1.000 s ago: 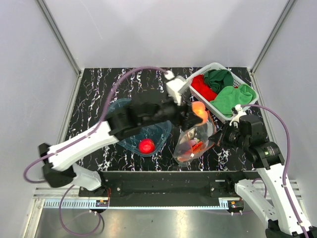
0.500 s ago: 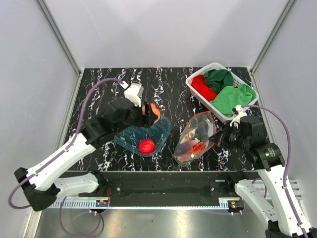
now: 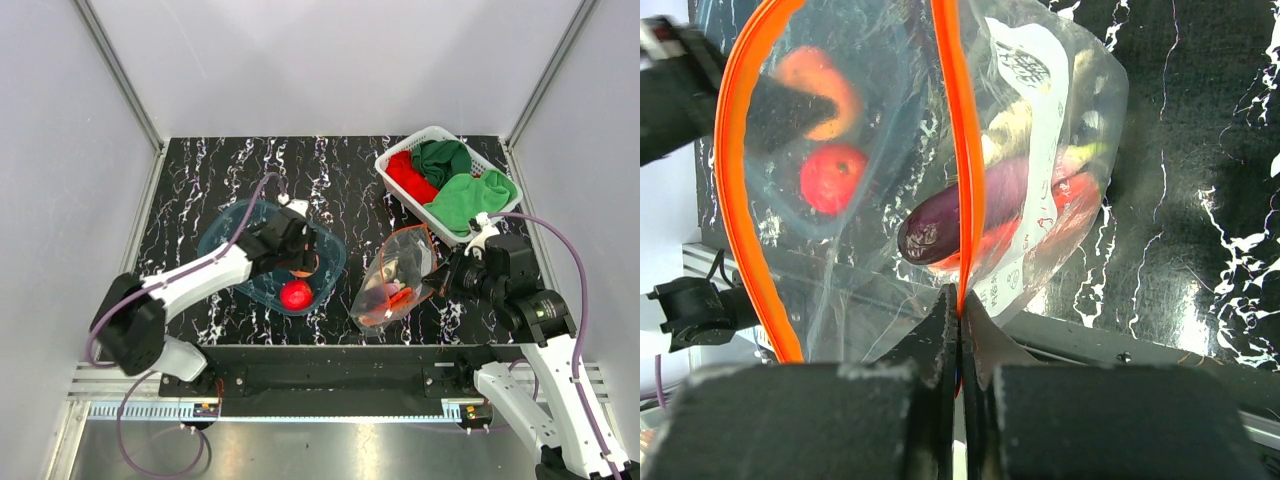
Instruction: Open the zip-top bag and remove the fake food
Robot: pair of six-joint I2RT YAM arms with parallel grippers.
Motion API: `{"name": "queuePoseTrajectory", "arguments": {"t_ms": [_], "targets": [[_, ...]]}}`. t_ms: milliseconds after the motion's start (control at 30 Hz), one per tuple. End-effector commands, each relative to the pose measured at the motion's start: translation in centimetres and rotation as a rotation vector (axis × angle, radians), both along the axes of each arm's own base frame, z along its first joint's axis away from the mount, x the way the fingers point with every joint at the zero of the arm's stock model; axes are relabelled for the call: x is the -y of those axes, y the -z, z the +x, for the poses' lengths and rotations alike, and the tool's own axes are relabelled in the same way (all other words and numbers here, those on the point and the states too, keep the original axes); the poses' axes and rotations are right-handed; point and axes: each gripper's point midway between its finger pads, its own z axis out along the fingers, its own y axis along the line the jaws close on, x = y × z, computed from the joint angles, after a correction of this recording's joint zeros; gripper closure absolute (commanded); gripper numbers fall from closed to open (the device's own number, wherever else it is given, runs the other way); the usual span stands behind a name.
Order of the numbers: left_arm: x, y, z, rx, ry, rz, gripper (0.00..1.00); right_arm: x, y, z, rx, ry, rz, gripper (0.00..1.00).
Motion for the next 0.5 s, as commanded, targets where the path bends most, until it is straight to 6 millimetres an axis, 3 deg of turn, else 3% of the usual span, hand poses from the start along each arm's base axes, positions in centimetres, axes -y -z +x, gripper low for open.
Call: {"name": "queuePoseTrajectory", "arguments": {"t_ms": [0,133,167,333,467], "targets": [[2.8,0.1,2.1,0.035,0.047,-0.065,0.95,-0.1,-0.5,0.3,0.034,-0.011,0.001,1.0],[3.2,1.2,2.1,0.011,0.049,-0.069,0.58,-0.1,-0.5,0.3,0.032,-0.015,0.002,1.0],[3.0,1.2,2.1,0.016,0.036,-0.064,0.43,-0.1,-0.5,0.3,0.033,-0.014,0.001,1.0],[2.2,0.5,1.7,0.036,0.024,-0.062,0.04,-0.2,-0.5,0.2,0.031,-0.023,0.004,1.0],[2.0,-0.2,0.9,0.025,0.043,-0.074,0.01,-0.4,-0.5,0.2,0.029,-0.033,0.008,1.0]]}}
